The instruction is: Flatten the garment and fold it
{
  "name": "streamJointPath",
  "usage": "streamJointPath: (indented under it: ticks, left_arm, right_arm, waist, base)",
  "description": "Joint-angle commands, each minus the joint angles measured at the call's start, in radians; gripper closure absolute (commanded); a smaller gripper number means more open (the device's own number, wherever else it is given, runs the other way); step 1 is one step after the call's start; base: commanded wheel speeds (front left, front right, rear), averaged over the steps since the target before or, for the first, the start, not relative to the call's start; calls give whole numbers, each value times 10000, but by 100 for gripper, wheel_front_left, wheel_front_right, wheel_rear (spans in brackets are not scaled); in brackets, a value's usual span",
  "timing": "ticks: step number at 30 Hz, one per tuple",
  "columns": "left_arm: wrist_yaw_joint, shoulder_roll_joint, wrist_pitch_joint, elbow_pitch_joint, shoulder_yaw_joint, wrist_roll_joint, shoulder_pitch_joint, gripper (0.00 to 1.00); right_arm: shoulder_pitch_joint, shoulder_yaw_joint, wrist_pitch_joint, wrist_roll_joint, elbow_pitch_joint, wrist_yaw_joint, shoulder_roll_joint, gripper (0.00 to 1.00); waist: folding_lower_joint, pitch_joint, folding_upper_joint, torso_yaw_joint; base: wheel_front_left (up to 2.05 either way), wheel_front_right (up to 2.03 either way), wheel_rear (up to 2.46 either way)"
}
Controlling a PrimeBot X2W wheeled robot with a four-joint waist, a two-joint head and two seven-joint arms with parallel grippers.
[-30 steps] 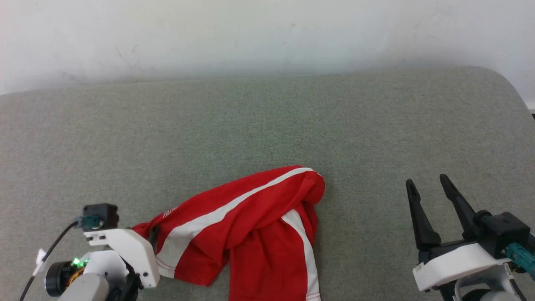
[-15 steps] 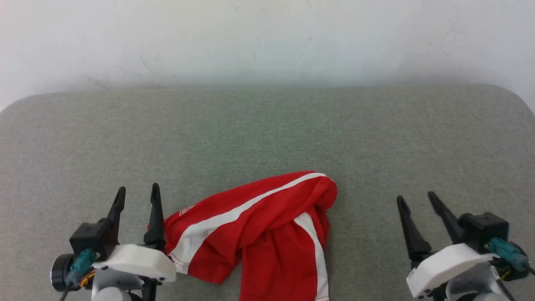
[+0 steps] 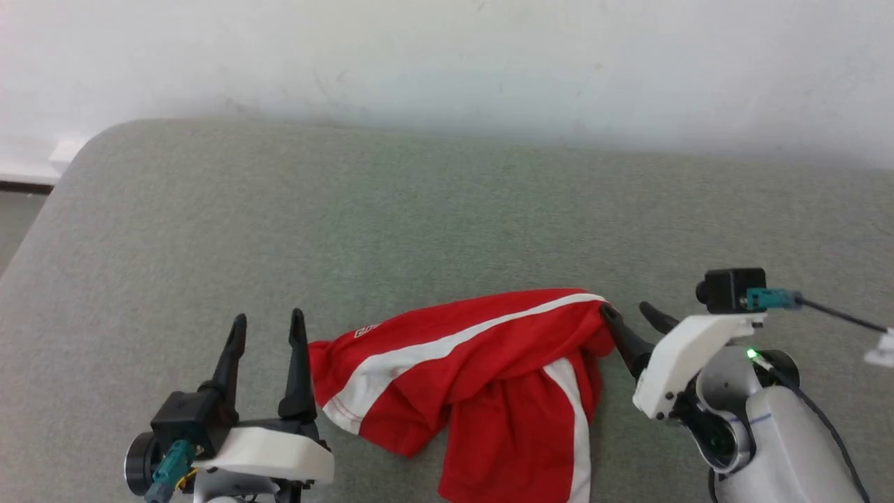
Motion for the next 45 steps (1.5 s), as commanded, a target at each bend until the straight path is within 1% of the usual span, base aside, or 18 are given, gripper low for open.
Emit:
streamJointPath:
  ticks: [1, 3, 6, 7, 8, 9, 13, 17, 19, 22, 27, 28, 29, 30, 34, 39, 42, 45]
  left_arm:
    - [-93, -61, -45, 20, 63, 101, -12, 0]
    - [-223, -204, -46, 102, 119, 186, -44, 0]
    - [-414, -401, -46, 247, 215, 305, -107, 0]
    - [-465, -464, -46, 315, 247, 333, -108, 0]
    - [-509, -518, -46, 359, 289, 375, -115, 0]
    - [-547, -573, -46, 379, 342, 420, -121, 0]
    - [-685, -736, -46, 445, 552, 578, -64, 0]
    - [-864, -869, -47, 494, 674, 729, -53, 0]
    - [-942, -917, -47, 542, 730, 795, -54, 0]
    - [-1047, -1006, -47, 616, 813, 863, -70, 0]
    - [-1170, -1101, -47, 787, 950, 953, -88, 0]
    - [-1187, -1102, -47, 822, 981, 970, -88, 0]
    - [-1208, -1100, -47, 858, 1002, 991, -90, 0]
    - [-1230, -1098, -47, 899, 1016, 1005, -90, 0]
    - [-1275, -1066, -47, 1031, 1090, 1044, -82, 0]
    - [-1274, -993, -26, 1167, 1113, 1035, -46, 0]
    - [-1245, -934, 121, 1158, 1115, 1008, -33, 0]
    - [-1266, -827, 399, 1132, 1110, 956, -93, 0]
  right_arm:
    - [-192, -14, 136, 139, 186, -9, 18, 0]
    - [-542, -23, 704, 230, 787, -9, 18, 0]
    - [-929, 76, 1487, 835, 1530, -9, 18, 0]
    - [-1020, 98, 1629, 967, 1668, -9, 18, 51]
    - [-1115, 112, 1619, 1083, 1701, -9, 18, 93]
    - [-1206, 100, 1520, 1043, 1682, -9, 18, 100]
    - [-1526, -168, 770, 610, 1142, -9, -133, 100]
    - [-1374, -693, 320, -2, 272, -9, -577, 100]
    - [-969, -1150, 324, -391, -125, -9, -846, 100]
    - [-85, -1988, 460, -767, -427, -9, -1000, 100]
    - [1115, -2971, 281, -1335, -225, -9, -765, 100]
    - [1177, -3060, 124, -1330, -148, -9, -658, 76]
    - [1214, -3076, -73, -1379, -89, -9, -596, 46]
    - [1222, -3064, -342, -1392, -76, -9, -536, 0]
    - [1198, -3134, -1685, -1474, -297, -9, -359, 0]
    - [1404, -3206, -3084, -1896, -999, -9, -234, 0]
    - [1666, -2998, -3494, -2197, -1604, -9, -163, 0]
    - [2075, -2579, -3561, -2458, -2341, -9, -84, 0]
  waist:
    - [0, 210, 0, 294]
    - [0, 300, 0, 414]
    - [0, 385, 0, 553]
    - [0, 402, 0, 590]
    - [0, 417, 0, 609]
    - [0, 432, 0, 616]
    - [0, 490, 0, 515]
    - [0, 516, 0, 332]
    - [0, 546, 0, 223]
    - [0, 599, 0, 45]
    - [0, 662, 0, -255]
    - [0, 664, 0, -324]
    - [0, 651, 0, -377]
    - [0, 636, 0, -417]
    - [0, 527, 0, -547]
    - [0, 325, 0, -618]
    - [0, 190, 0, -651]
    - [0, 87, 0, -711]
  base:
    - [0, 0, 0]
    - [0, 0, 0]
    - [0, 0, 0]
    - [0, 0, 0]
    - [0, 0, 0]
    - [0, 0, 0]
    - [0, 0, 0]
    - [0, 0, 0]
    - [0, 0, 0]
    - [0, 0, 0]
    - [0, 0, 0]
    - [0, 0, 0]
    - [0, 0, 0]
    - [0, 0, 0]
    - [0, 0, 0]
    - [0, 0, 0]
    - [0, 0, 0]
    - [0, 0, 0]
